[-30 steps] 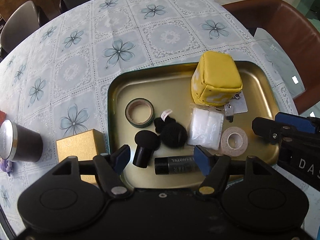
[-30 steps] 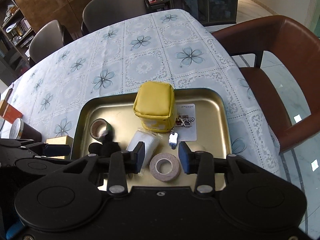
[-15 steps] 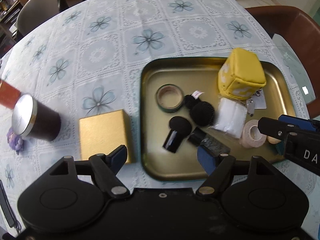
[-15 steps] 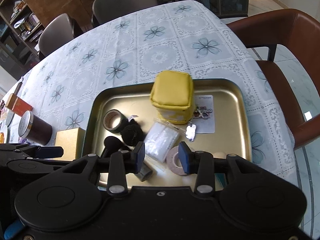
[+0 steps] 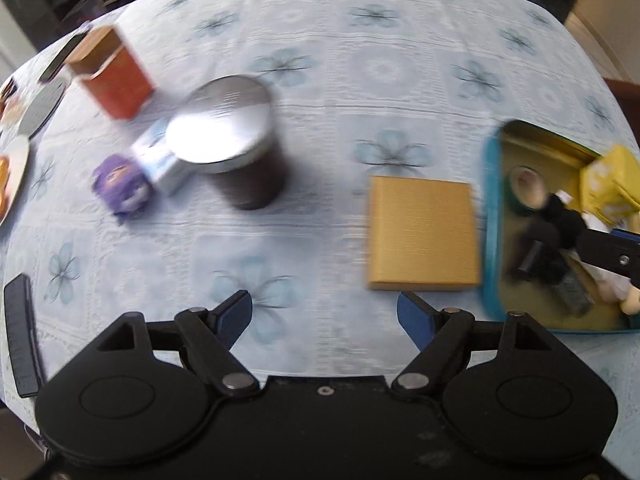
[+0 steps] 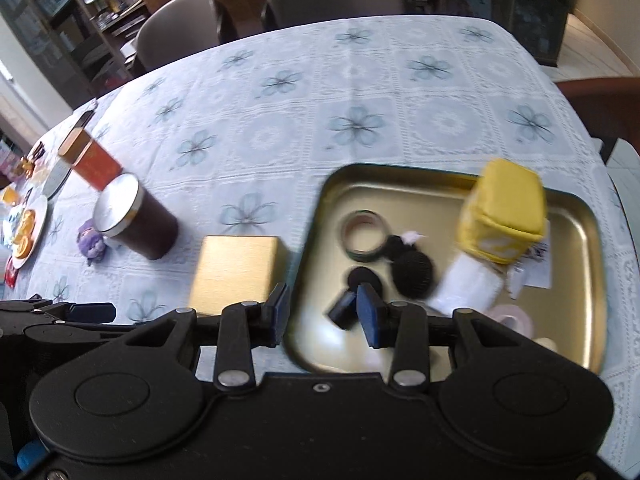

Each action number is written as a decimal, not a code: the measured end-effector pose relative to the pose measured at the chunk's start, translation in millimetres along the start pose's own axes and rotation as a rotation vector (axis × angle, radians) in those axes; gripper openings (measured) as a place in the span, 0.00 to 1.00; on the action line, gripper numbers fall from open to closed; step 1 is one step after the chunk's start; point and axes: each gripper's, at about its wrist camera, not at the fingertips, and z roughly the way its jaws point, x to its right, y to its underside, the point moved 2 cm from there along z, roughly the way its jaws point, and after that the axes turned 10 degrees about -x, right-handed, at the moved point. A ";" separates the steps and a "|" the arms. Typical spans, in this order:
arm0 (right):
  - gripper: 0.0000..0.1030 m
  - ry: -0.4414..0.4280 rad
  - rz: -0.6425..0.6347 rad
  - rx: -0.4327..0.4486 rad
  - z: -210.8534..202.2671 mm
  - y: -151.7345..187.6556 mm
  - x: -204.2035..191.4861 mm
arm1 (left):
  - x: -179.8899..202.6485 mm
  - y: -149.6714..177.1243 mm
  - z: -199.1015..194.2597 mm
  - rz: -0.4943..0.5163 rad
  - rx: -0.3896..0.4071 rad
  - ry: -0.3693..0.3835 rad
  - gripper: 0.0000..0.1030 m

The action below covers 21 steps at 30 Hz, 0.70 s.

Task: Organize soft objects
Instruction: 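Move both tools toward the purple plush doll and white tissue pack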

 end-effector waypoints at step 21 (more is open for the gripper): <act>0.39 -0.034 -0.403 0.010 89.2 -80.4 -279.0 | -272.8 -29.3 55.5 -0.297 -0.098 -0.007 0.76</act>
